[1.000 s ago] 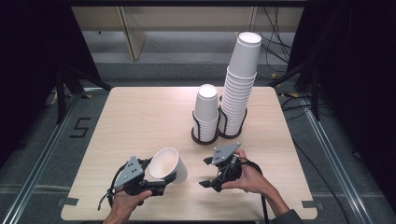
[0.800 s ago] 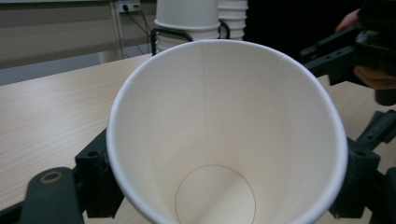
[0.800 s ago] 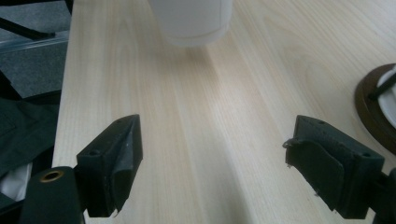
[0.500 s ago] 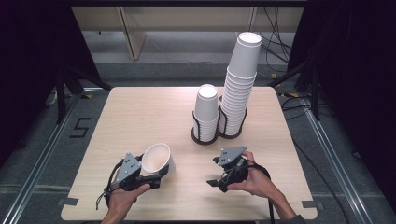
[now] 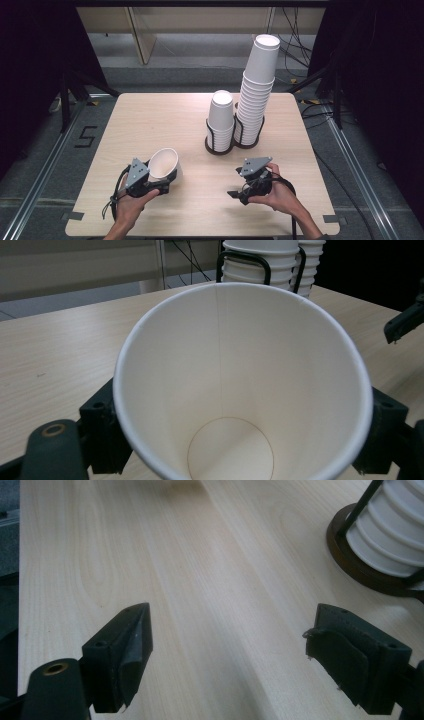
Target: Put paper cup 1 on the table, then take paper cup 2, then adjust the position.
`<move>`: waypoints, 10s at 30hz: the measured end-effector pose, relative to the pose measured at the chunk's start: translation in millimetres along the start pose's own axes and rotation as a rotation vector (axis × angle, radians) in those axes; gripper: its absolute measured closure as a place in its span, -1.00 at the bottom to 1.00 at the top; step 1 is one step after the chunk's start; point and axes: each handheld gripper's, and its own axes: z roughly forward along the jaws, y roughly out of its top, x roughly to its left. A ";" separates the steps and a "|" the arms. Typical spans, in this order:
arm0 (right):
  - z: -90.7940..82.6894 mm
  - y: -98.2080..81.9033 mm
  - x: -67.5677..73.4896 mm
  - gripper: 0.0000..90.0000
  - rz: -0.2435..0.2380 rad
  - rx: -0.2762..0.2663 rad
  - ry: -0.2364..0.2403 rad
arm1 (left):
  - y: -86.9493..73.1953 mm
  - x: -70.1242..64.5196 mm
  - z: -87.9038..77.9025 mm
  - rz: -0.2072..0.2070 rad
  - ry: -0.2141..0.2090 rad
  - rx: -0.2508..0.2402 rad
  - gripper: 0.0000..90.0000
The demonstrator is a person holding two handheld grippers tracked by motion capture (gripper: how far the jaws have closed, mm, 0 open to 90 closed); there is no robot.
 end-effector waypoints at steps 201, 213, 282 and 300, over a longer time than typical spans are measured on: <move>-216.5 202.3 -152.6 -0.60 0.397 -0.677 -0.566 | -39.3 -24.5 -14.2 0.005 -0.153 0.119 -0.68; -246.8 158.0 -132.4 -0.59 0.385 -0.637 -0.621 | -39.0 -26.6 -13.4 0.005 -0.139 0.121 -0.68; -0.6 40.2 16.6 -0.59 0.232 -0.397 -0.120 | -39.0 -30.5 -7.8 0.044 -0.204 -0.043 -0.68; 18.2 51.2 38.2 -0.59 0.186 -0.380 -0.050 | -35.5 -62.9 10.2 0.004 -0.337 -0.084 -0.68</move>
